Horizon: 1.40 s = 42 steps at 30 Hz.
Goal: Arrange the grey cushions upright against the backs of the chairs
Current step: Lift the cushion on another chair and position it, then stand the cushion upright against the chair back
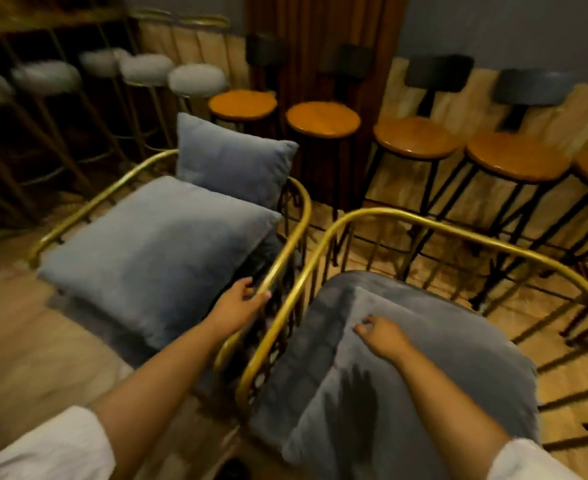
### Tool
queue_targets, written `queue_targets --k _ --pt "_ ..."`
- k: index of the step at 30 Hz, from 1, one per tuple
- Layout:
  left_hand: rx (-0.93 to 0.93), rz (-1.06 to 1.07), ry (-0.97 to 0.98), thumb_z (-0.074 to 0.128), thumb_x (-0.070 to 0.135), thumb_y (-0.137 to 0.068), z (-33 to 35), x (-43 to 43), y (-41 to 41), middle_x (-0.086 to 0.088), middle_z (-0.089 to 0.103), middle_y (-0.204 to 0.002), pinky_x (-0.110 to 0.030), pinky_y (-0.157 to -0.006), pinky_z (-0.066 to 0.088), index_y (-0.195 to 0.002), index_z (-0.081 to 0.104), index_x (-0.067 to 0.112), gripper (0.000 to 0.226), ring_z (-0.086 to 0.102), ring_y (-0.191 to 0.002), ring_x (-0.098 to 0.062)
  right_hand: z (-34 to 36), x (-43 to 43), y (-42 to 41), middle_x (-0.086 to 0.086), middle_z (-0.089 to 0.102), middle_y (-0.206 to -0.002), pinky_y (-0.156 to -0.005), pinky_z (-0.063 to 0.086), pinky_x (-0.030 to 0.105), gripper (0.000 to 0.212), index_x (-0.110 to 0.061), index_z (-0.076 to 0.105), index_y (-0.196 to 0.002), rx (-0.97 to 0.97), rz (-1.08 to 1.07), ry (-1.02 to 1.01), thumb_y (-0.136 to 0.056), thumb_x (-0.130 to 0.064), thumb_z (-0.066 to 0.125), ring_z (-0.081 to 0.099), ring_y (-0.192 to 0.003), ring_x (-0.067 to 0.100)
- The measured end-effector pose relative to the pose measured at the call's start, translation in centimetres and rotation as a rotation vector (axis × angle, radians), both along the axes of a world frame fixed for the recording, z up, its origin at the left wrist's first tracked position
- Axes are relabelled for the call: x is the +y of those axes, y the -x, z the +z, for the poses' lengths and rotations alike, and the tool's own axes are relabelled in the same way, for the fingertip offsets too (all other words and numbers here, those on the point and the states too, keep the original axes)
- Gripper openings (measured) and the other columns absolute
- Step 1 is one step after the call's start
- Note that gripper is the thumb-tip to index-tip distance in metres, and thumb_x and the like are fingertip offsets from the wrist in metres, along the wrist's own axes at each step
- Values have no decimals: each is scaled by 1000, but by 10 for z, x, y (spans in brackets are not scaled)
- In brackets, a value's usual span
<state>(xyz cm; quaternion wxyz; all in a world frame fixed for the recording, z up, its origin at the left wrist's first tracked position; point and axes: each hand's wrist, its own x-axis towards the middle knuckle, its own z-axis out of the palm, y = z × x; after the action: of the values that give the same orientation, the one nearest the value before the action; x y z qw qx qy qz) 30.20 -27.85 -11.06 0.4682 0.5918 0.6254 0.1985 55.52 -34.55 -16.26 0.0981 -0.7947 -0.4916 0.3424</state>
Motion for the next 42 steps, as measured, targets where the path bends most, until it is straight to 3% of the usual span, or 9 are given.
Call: queue_targets --k 2,7,14,18,21,25,30,36,42 --pt "-13 59 -47 60 25 -91 11 25 40 -19 47 -144 -29 -105 34 -144 34 3 63 46 -133 -28 7 33 36 15 66 -99 -77 42 31 32 -8 63 -97 23 85 -20 -96 -36 48 59 -107 37" --pt "-14 186 -73 60 26 -90 12 102 140 -19 45 -144 -30 -99 38 -143 36 3 62 45 -133 -30 15 126 130 18 61 -129 -95 42 31 49 -6 53 -131 127 90 -67 -93 -38 53 56 -121 30" --pt "66 244 -33 58 36 -91 -13 231 261 -13 38 -150 -37 -108 33 -145 33 8 65 40 -137 -31 -18 263 262 16 33 -154 -116 28 42 111 -5 26 -148 509 -361 -163 -66 -67 68 32 -142 31" --pt "110 188 6 52 38 -93 -35 300 297 -10 29 -157 -35 -113 27 -150 24 10 69 31 -143 -28 -44 303 303 20 2 -160 -120 11 50 133 -16 -8 -152 422 -657 -62 -59 -73 69 6 -148 38" --pt "167 126 46 44 49 -93 -54 337 316 -8 19 -161 -39 -121 14 -152 18 15 72 18 -148 -26 -64 309 308 19 -2 -160 -119 12 54 139 -24 -15 -150 373 -702 -54 -54 -72 73 5 -147 40" --pt "282 107 147 38 80 -74 -74 369 328 -4 9 -163 -57 -118 12 -151 11 33 94 8 -149 -33 -86 302 287 11 9 -161 -118 22 48 135 -30 -12 -151 408 -667 -185 -57 -60 79 20 -145 36" --pt "247 216 207 44 98 -38 -81 382 336 -6 20 -161 -57 -116 21 -151 13 34 133 21 -146 -37 -101 298 273 2 24 -158 -110 35 54 147 -39 -6 -150 579 -681 -242 -35 -70 81 36 -138 34" --pt "113 310 218 60 86 -47 -68 364 335 -10 37 -153 -55 -108 35 -146 33 28 118 40 -135 -39 -105 280 256 3 53 -141 -101 45 56 122 -32 38 -143 933 -820 -96 -36 -66 86 55 -122 33" --pt "10 372 115 65 81 -50 -1 324 312 -14 42 -149 -54 -105 40 -145 35 24 115 47 -129 -41 -55 252 239 1 65 -127 -98 49 52 108 -27 53 -133 1023 -769 -282 -37 -62 87 62 -113 28"
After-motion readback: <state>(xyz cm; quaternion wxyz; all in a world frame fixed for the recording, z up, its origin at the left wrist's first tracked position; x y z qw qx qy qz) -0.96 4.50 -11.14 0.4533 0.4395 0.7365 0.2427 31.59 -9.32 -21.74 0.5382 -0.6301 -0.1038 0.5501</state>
